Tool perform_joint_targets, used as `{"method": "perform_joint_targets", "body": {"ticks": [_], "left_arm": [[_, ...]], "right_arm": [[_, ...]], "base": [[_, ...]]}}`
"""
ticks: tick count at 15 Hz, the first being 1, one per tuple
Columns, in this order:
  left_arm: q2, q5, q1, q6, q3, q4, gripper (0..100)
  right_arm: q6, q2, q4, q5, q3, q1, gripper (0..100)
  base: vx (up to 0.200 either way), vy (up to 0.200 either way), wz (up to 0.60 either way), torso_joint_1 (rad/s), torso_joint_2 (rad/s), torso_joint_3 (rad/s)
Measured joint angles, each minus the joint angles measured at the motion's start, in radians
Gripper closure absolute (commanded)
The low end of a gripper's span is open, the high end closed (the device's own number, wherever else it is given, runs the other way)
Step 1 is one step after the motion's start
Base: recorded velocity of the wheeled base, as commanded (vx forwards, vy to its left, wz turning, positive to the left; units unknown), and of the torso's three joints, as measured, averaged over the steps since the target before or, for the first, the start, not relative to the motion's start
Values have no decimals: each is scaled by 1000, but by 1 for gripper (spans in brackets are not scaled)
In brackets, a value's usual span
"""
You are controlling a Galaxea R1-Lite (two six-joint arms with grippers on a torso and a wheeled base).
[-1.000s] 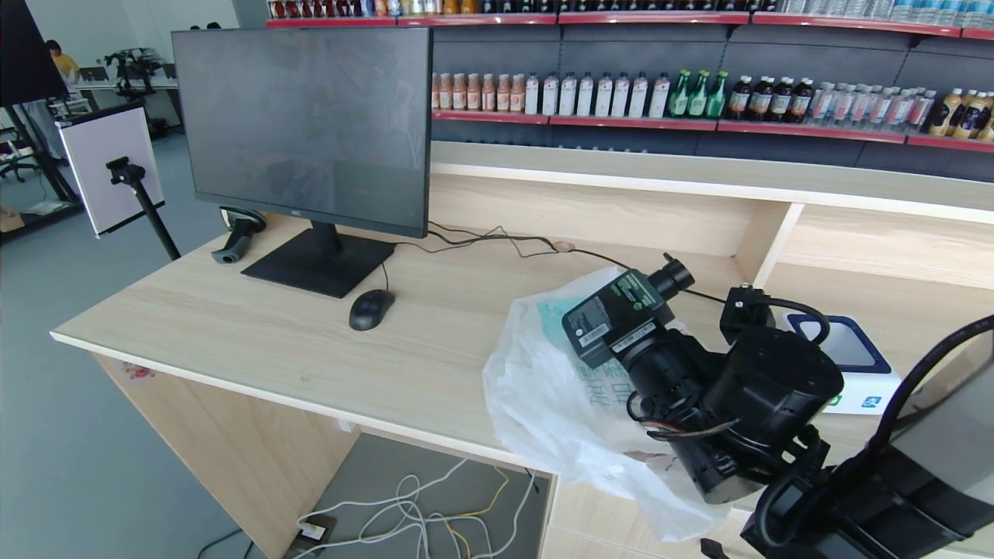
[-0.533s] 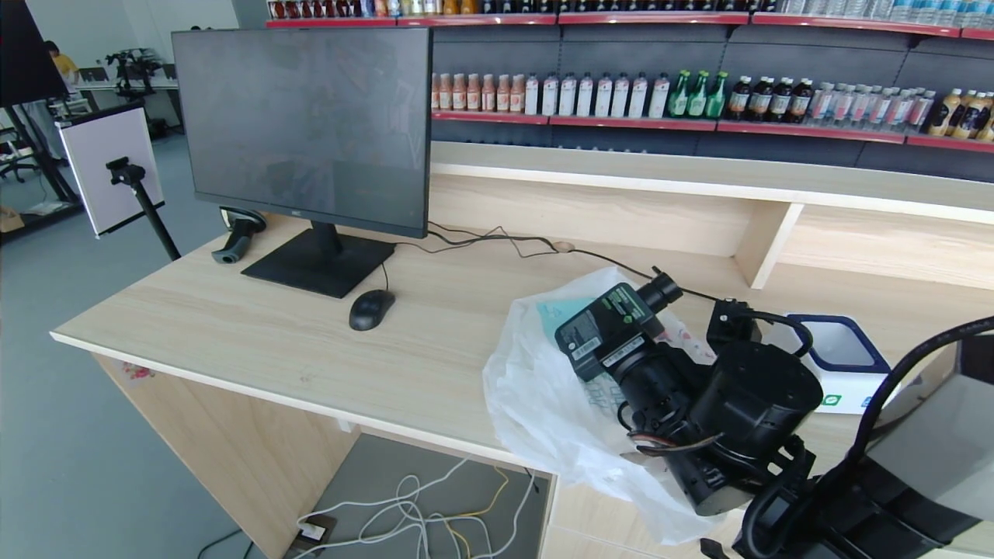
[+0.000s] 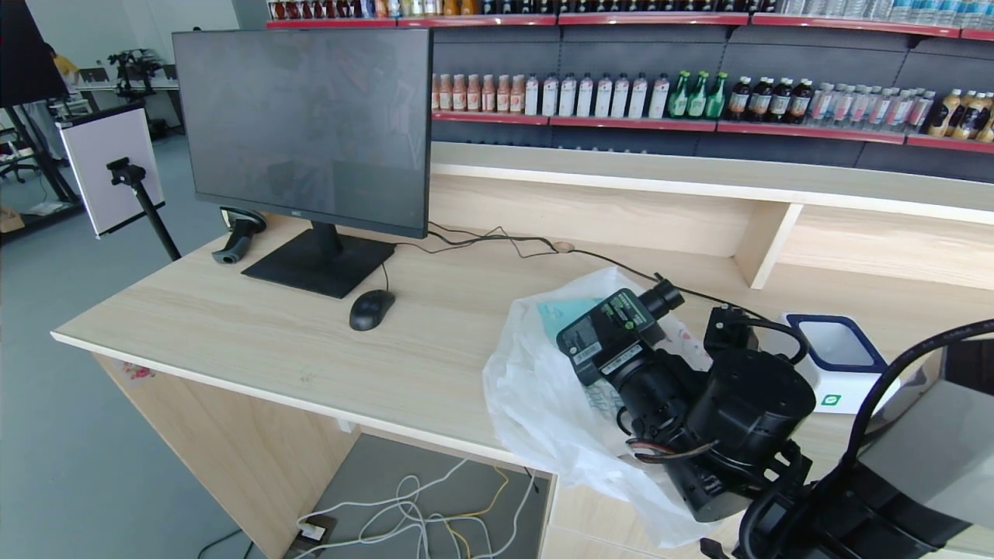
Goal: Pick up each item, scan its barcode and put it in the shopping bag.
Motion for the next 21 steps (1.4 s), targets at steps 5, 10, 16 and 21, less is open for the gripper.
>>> {"method": "perform_joint_targets", "body": {"ticks": [5, 10, 16, 21], "left_arm": [[0, 0, -1, 0, 0, 0, 0], [0, 0, -1, 0, 0, 0, 0], [0, 0, -1, 1, 0, 1, 0], [0, 0, -1, 1, 0, 1, 0]], "right_arm": [[-1, 1, 6, 0, 1, -12, 0], [-7, -15, 7, 0, 2, -20, 0], [-30, -49, 5, 0, 10, -33, 0], [-30, -72, 4, 0, 17, -96, 0]], "base": [[0, 0, 0, 0, 0, 0], [0, 0, 0, 0, 0, 0], [0, 0, 0, 0, 0, 0], [0, 0, 0, 0, 0, 0]]}}
